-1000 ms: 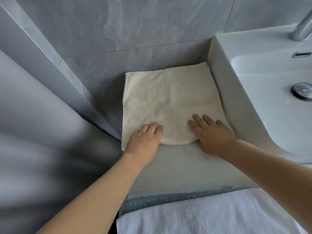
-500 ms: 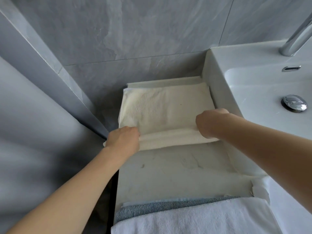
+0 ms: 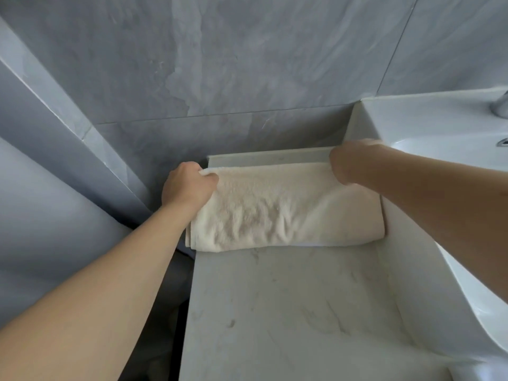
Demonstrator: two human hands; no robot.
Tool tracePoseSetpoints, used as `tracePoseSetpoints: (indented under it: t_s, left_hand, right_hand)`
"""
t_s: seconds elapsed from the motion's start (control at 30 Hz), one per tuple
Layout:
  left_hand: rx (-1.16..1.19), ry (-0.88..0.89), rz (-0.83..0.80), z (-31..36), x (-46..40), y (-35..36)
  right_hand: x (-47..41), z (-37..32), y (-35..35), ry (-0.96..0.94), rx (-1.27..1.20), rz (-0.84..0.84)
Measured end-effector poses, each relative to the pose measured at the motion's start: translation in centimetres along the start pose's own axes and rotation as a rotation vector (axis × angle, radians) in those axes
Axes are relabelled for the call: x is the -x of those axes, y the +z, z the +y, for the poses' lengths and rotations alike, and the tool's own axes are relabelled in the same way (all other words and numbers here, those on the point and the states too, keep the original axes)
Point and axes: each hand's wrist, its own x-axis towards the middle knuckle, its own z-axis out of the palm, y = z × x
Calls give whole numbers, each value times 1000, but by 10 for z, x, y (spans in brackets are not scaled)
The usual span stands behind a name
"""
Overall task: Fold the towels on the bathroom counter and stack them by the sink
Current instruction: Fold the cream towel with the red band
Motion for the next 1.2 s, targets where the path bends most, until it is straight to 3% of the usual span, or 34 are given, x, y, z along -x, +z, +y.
tracePoseSetpoints:
  t_s: [0.17,0.27,0.37,0.47,0.53,0.6,1.0,1.2]
  left_hand:
    - [19,-41,4,-9,-25,21]
    - [-64,26,48,-6,-20,24]
    - [-341,315,185,1,10,34]
    - [-389,576,104,-1,51,49]
    - [-431,564,-74,-10,69,59]
    - [-469,522,-149,-20,75,67]
    - [-483,484,-88,-18,53,89]
    - [-509,447,-183,-9,42,83]
  right_hand:
    - [-22,-7,6,49,50,72]
    - [-28,-13,20,43,45,113]
    - [-22,-23,39,16,-15,208]
    - [3,-45,65,-9,-237,370]
    - [23,-61,89,5,-420,357]
    - [32,-70,110,30,-510,307]
    - [4,-61,116,15,-518,372]
    - [11,-54,102,1,-569,277]
